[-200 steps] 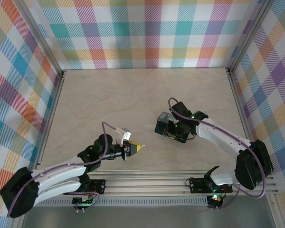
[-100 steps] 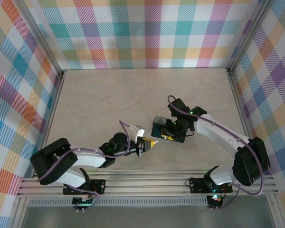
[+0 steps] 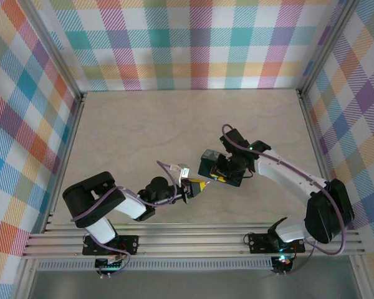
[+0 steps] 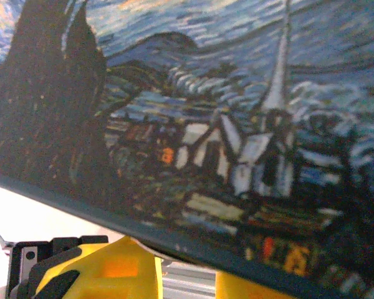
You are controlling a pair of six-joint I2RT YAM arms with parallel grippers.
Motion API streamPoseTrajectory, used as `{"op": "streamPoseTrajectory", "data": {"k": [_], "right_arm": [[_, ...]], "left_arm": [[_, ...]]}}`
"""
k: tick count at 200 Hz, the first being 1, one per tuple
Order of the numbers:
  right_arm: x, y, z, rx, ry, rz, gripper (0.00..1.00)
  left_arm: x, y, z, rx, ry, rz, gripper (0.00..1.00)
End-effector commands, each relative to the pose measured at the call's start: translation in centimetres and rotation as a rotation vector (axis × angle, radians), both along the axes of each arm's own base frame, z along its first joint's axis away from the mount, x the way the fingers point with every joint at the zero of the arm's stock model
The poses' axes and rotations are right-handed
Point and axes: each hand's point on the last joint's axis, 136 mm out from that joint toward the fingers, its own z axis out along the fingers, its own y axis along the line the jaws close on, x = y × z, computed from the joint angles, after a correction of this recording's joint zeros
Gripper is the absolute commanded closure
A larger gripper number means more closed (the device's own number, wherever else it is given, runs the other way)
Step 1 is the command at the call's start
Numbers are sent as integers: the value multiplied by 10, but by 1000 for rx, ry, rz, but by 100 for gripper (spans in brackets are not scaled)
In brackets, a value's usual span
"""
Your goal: Unlock the padlock with the key
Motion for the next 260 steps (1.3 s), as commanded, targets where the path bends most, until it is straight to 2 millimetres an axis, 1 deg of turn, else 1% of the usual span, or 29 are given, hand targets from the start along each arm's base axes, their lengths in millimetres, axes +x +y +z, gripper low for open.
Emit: {"op": "streamPoseTrajectory", "data": {"k": [1, 44, 75, 110, 150, 214, 236, 260], "right_arm": [[7, -6, 5, 16, -32, -76, 100], [9, -4, 3, 36, -20, -88, 100], [13, -3, 6, 55, -23, -105, 100], [15, -4, 7, 82, -13, -123, 100], [18, -5, 9, 100, -10, -140, 100], [18, -7, 13, 121, -9, -149, 100], [19, -8, 14, 127, -11, -157, 100], [19, -10, 13, 129, -6, -163, 100]], "left_arm": [[2, -4, 19, -67, -38, 14, 100], [8, -11, 18, -63, -56, 13, 100], [12, -17, 19, -69, -55, 14, 100], [17, -17, 21, -69, -70, 37, 100], [20, -18, 17, -61, -66, 48, 100], [28, -25, 23, -75, -77, 60, 100], [31, -26, 22, -77, -72, 71, 100], [33, -25, 16, -74, -49, 81, 100]]}}
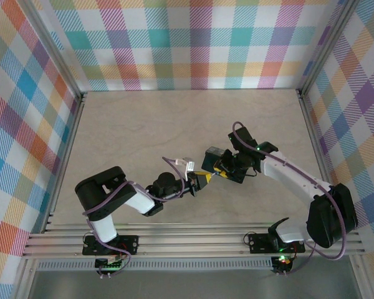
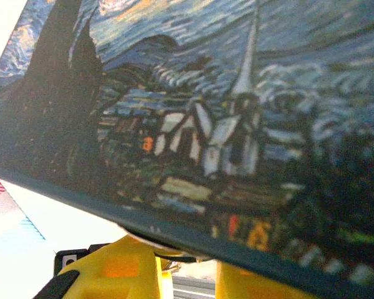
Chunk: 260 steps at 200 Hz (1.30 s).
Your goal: Unlock the padlock with the key
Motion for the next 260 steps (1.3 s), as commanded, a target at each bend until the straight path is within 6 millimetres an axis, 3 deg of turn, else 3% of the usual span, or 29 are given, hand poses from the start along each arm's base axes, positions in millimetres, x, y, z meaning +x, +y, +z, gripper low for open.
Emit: {"op": "streamPoseTrajectory", "data": {"k": [1, 72, 260], "right_arm": [[0, 0, 7, 36, -10, -10, 100], [0, -1, 3, 54, -1, -27, 100], [2, 3, 8, 139, 29, -57, 100]], "left_arm": [[4, -3, 7, -36, -16, 15, 100], [5, -5, -3, -53, 56, 1, 100], [21, -18, 14, -128, 85, -27, 100]]}}
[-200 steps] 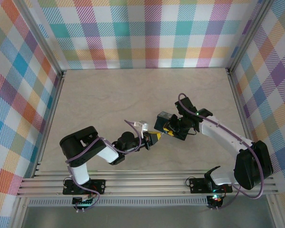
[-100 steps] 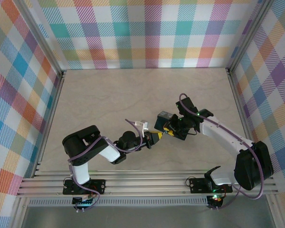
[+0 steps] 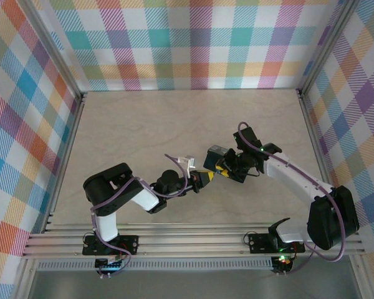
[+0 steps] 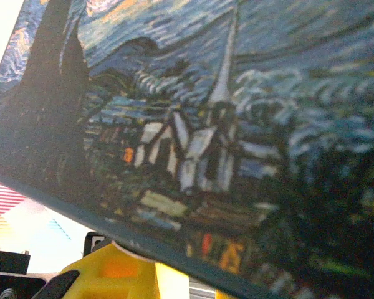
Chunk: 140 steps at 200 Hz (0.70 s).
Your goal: Unlock the padlock with the key
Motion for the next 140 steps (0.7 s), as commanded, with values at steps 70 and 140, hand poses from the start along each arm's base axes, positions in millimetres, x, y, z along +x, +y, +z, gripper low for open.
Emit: {"op": "streamPoseTrajectory", "data": {"k": [70, 140], "right_arm": [[-3, 2, 5, 115, 36, -21, 100], [-1, 2, 6, 171, 65, -28, 100]], "left_arm": [[14, -24, 24, -121, 26, -61, 100], [18, -39, 37, -172, 43, -113, 100]]}}
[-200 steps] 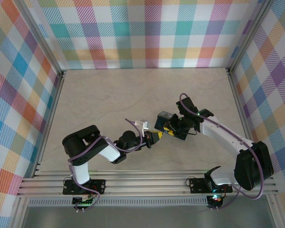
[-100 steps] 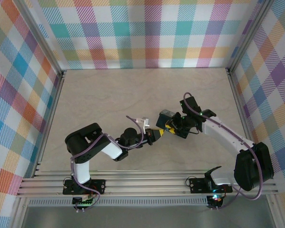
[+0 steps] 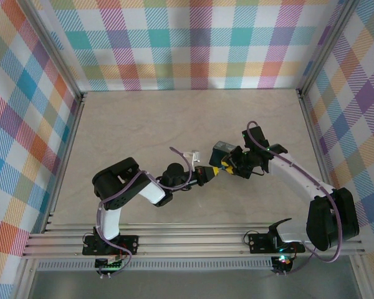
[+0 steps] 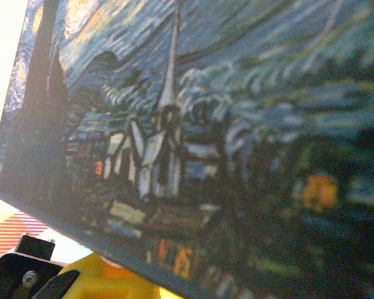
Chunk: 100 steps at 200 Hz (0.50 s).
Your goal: Unlock the padlock with the key
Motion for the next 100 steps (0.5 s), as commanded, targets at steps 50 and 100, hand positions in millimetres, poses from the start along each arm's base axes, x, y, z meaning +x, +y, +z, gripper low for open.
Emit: {"op": "streamPoseTrajectory", "data": {"k": [50, 100], "right_arm": [[-14, 19, 18, 191, 56, 61, 100], [-13, 16, 28, 232, 61, 62, 100]], "left_arm": [[0, -22, 52, -148, -60, -86, 100], [-3, -22, 64, -171, -68, -107, 100]]}}
